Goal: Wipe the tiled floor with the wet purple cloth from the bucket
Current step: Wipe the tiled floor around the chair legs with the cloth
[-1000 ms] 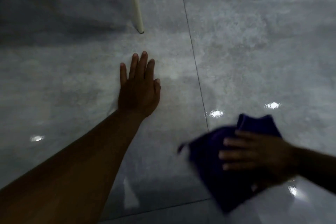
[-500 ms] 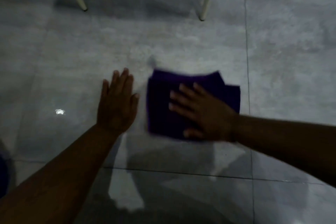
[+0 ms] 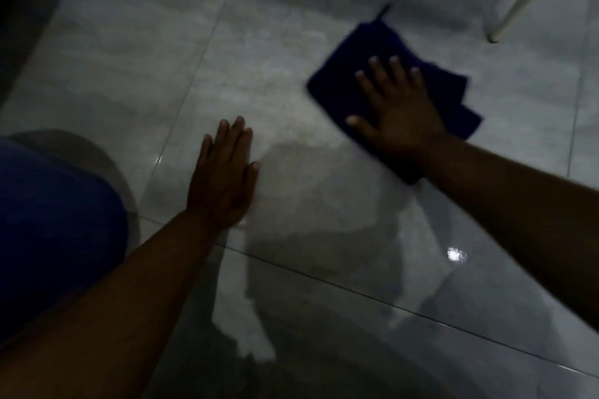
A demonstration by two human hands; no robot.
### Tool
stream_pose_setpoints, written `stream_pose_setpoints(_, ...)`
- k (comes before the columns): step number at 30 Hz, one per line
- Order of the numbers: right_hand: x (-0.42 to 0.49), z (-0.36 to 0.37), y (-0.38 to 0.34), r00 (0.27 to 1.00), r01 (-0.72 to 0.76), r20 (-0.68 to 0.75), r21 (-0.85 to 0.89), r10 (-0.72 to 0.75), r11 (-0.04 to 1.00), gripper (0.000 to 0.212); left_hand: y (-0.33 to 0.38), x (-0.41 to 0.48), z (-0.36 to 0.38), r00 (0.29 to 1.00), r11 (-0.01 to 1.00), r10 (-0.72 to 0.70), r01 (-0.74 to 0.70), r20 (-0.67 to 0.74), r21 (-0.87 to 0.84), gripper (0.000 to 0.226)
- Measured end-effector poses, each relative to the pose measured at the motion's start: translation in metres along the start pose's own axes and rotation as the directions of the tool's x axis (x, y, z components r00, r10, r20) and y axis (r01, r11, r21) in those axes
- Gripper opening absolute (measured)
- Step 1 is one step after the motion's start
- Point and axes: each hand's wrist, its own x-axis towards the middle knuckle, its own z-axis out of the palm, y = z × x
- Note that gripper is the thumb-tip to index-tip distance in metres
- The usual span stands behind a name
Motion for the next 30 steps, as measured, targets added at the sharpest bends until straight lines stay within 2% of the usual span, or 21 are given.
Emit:
stream_pose_setpoints(2, -0.011, 0.012, -0.063, 0.976, 0.218, 0.009, -0.026, -0.218, 0.976, 0.082, -0.011, -0.001, -0.001, 0.995, 0.995, -0.097, 0.096, -0.019, -0.031, 0.059)
stream_pose_setpoints(3, -0.028, 0.019, -0.088, 0.929, 0.369, 0.025, -0.027, -0.368, 0.929, 0.081, -0.019, -0.001, -0.002, 0.988, 0.987, -0.155, 0.154, -0.027, -0.041, 0.059)
stream_pose_setpoints(5, -0.077, 0.029, -0.111, 0.753, 0.657, 0.047, 0.008, -0.656, 0.754, 0.076, -0.037, -0.004, -0.003, 0.976, 0.976, -0.215, 0.214, -0.028, -0.031, 0.059)
stream_pose_setpoints(7, -0.120, 0.030, -0.094, 0.585, 0.801, 0.051, 0.118, -0.809, 0.587, 0.069, -0.052, -0.009, -0.004, 0.979, 0.979, -0.202, 0.202, -0.008, 0.025, 0.059)
stream_pose_setpoints(8, -0.132, 0.028, -0.073, 0.537, 0.829, 0.060, 0.149, -0.841, 0.540, 0.068, -0.059, -0.012, -0.004, 0.982, 0.981, -0.189, 0.189, 0.001, 0.044, 0.059)
stream_pose_setpoints(9, -0.138, 0.024, -0.047, 0.534, 0.831, 0.092, 0.126, -0.840, 0.542, 0.068, -0.064, -0.014, -0.005, 0.984, 0.983, -0.176, 0.175, 0.003, 0.055, 0.059)
stream_pose_setpoints(10, -0.136, 0.019, -0.020, 0.570, 0.810, 0.122, 0.078, -0.812, 0.581, 0.070, -0.069, -0.017, -0.006, 0.986, 0.984, -0.166, 0.166, -0.002, 0.059, 0.058)
stream_pose_setpoints(13, -0.092, 0.002, 0.038, 0.797, 0.596, 0.125, -0.013, -0.590, 0.803, 0.076, -0.069, -0.021, -0.007, 0.989, 0.988, -0.146, 0.148, -0.024, 0.050, 0.058)
stream_pose_setpoints(16, -0.021, -0.008, 0.023, 0.959, 0.279, 0.061, -0.011, -0.278, 0.960, 0.078, -0.069, -0.020, -0.013, 0.988, 0.988, -0.152, 0.152, -0.005, -0.022, 0.056)
stream_pose_setpoints(18, 0.029, -0.007, -0.019, 0.993, 0.109, 0.046, 0.010, -0.109, 0.994, 0.081, -0.070, -0.016, -0.020, 0.986, 0.982, -0.167, 0.167, 0.000, -0.093, 0.054)
stream_pose_setpoints(21, 0.077, 0.002, -0.116, 0.998, 0.045, 0.033, 0.035, -0.046, 0.998, 0.083, -0.072, -0.002, -0.039, 0.943, 0.918, -0.318, 0.282, -0.096, -0.278, 0.053)
stream_pose_setpoints(24, 0.058, 0.019, -0.225, 0.984, 0.176, 0.007, 0.054, -0.177, 0.983, 0.085, -0.073, 0.015, -0.060, 0.870, 0.862, -0.454, 0.373, -0.194, -0.342, 0.054)
stream_pose_setpoints(26, 0.014, 0.029, -0.279, 0.948, 0.316, 0.007, 0.102, -0.318, 0.943, 0.084, -0.072, 0.022, -0.068, 0.881, 0.876, -0.440, 0.377, -0.175, -0.301, 0.055)
stream_pose_setpoints(28, -0.039, 0.038, -0.301, 0.863, 0.492, 0.051, 0.144, -0.503, 0.859, 0.079, -0.070, 0.017, -0.066, 0.904, 0.894, -0.413, 0.379, -0.112, -0.238, 0.055)
stream_pose_setpoints(30, -0.092, 0.047, -0.283, 0.725, 0.677, 0.121, 0.061, -0.678, 0.734, 0.071, -0.068, 0.002, -0.056, 0.921, 0.912, -0.386, 0.371, -0.053, -0.177, 0.054)
